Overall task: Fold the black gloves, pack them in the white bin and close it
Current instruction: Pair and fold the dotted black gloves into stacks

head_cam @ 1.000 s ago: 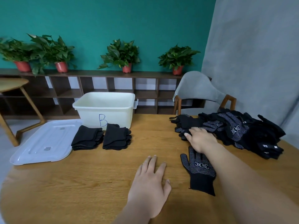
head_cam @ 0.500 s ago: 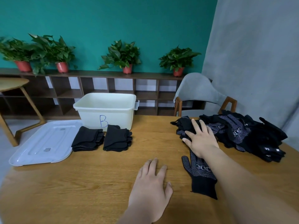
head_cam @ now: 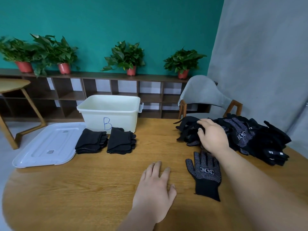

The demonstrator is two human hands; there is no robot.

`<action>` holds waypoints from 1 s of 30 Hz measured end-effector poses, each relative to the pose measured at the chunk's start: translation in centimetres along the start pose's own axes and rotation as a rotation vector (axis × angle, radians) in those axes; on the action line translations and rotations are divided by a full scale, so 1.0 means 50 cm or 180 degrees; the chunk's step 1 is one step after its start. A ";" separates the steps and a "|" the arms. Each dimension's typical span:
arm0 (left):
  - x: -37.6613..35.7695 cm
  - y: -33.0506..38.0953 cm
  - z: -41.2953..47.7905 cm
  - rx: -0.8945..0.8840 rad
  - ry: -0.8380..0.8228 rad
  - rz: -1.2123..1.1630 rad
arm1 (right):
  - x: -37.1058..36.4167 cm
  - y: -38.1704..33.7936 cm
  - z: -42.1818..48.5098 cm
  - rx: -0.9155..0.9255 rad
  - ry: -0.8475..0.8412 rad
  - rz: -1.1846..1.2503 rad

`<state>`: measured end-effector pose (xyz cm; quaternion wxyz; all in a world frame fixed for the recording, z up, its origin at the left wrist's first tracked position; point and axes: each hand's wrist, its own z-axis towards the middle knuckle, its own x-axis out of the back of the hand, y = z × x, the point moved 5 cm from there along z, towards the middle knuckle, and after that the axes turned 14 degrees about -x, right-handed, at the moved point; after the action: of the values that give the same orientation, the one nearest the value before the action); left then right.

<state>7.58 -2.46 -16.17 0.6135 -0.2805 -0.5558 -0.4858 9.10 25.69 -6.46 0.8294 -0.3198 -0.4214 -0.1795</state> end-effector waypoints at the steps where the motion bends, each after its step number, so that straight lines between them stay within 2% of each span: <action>1: 0.000 0.000 -0.001 0.0001 0.0008 -0.0003 | 0.021 -0.006 -0.001 0.0043 0.0059 0.0135; 7: 0.005 0.004 -0.008 -0.0028 0.0089 0.0013 | 0.131 -0.043 0.014 0.0110 0.0467 0.1119; 9: 0.008 0.006 -0.009 -0.0043 0.0113 0.0004 | 0.164 -0.041 0.022 -0.0159 0.0628 0.1444; 11: 0.010 0.005 -0.008 -0.0047 0.0124 -0.0008 | 0.184 -0.020 0.022 -0.0547 0.0800 0.1410; 13: 0.011 0.005 -0.007 -0.0033 0.0142 0.0002 | 0.170 0.031 0.022 -0.0976 0.0604 0.0927; 15: 0.010 0.005 -0.007 -0.0027 0.0152 0.0012 | 0.126 0.097 0.004 -0.1382 0.0003 -0.0267; 17: 0.010 0.007 -0.007 -0.0026 0.0148 0.0000 | 0.099 0.153 -0.028 -0.1467 -0.0315 -0.1193; 18: 0.012 0.007 -0.008 -0.0023 0.0156 -0.0004 | 0.092 0.173 -0.037 -0.1456 -0.0340 -0.1281; 20: 0.013 0.005 -0.007 -0.0024 0.0173 -0.0010 | 0.085 0.195 -0.043 -0.1356 -0.0318 -0.0969; 23: 0.012 0.004 -0.009 -0.0028 0.0189 0.0007 | 0.105 0.183 -0.040 -0.1206 -0.0348 -0.0017; 28: 0.015 0.006 -0.011 0.0009 0.0265 -0.0098 | 0.204 0.067 -0.036 -0.0681 -0.0547 0.1521; 30: 0.013 0.005 -0.011 0.0014 0.0309 -0.0141 | 0.236 0.017 -0.036 -0.0578 -0.0792 0.1852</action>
<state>7.97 -3.08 -15.61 0.6295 -0.2429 -0.5325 -0.5111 17.52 24.75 2.03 0.7562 -0.5189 -0.3928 0.0685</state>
